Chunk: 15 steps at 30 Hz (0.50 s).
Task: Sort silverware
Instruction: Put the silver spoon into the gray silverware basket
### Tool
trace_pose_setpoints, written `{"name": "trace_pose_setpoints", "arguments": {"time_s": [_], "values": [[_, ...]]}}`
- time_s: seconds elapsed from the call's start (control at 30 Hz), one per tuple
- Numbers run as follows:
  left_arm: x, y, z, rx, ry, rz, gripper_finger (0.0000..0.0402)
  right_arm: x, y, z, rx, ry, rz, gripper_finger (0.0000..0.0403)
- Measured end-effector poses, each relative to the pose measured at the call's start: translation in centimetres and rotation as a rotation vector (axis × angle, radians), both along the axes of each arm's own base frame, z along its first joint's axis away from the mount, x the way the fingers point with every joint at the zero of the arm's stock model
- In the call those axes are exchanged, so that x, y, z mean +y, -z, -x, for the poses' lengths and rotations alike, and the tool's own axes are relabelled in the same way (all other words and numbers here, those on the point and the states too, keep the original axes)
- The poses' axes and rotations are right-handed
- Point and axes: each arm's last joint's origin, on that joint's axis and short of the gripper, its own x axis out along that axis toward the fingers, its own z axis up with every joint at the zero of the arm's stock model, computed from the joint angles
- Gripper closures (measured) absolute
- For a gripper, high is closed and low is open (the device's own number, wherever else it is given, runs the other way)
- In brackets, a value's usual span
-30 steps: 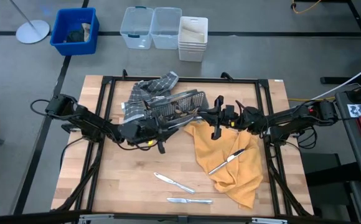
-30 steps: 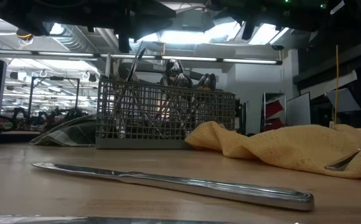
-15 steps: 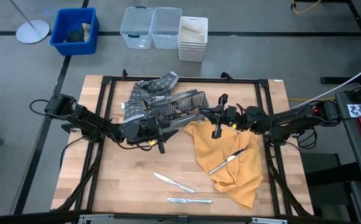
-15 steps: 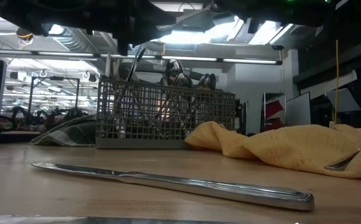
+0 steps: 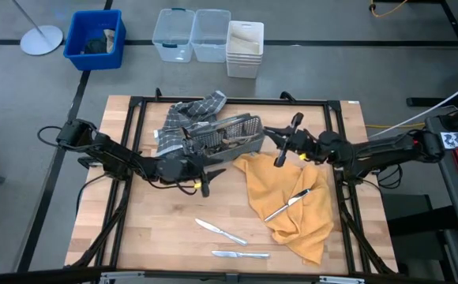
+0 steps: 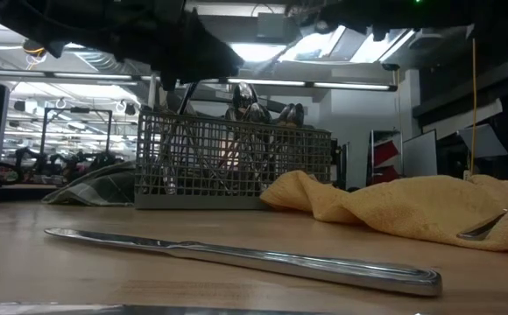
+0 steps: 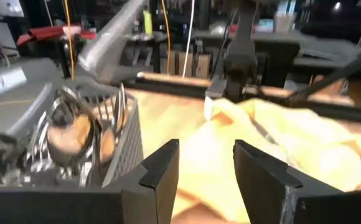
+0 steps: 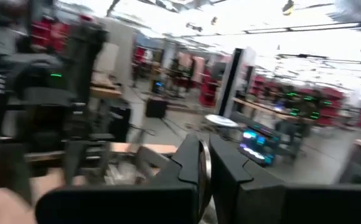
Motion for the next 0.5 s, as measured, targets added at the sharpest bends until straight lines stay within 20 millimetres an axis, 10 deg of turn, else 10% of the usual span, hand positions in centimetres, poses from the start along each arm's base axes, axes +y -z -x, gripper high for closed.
{"name": "trace_pose_setpoints", "arguments": {"time_s": [0.5], "values": [[0.0,1.0,0.2,0.082,-0.011,0.049,0.0261,-3.0,-1.7,-2.1,0.357,0.111,-0.016,0.0384]]}}
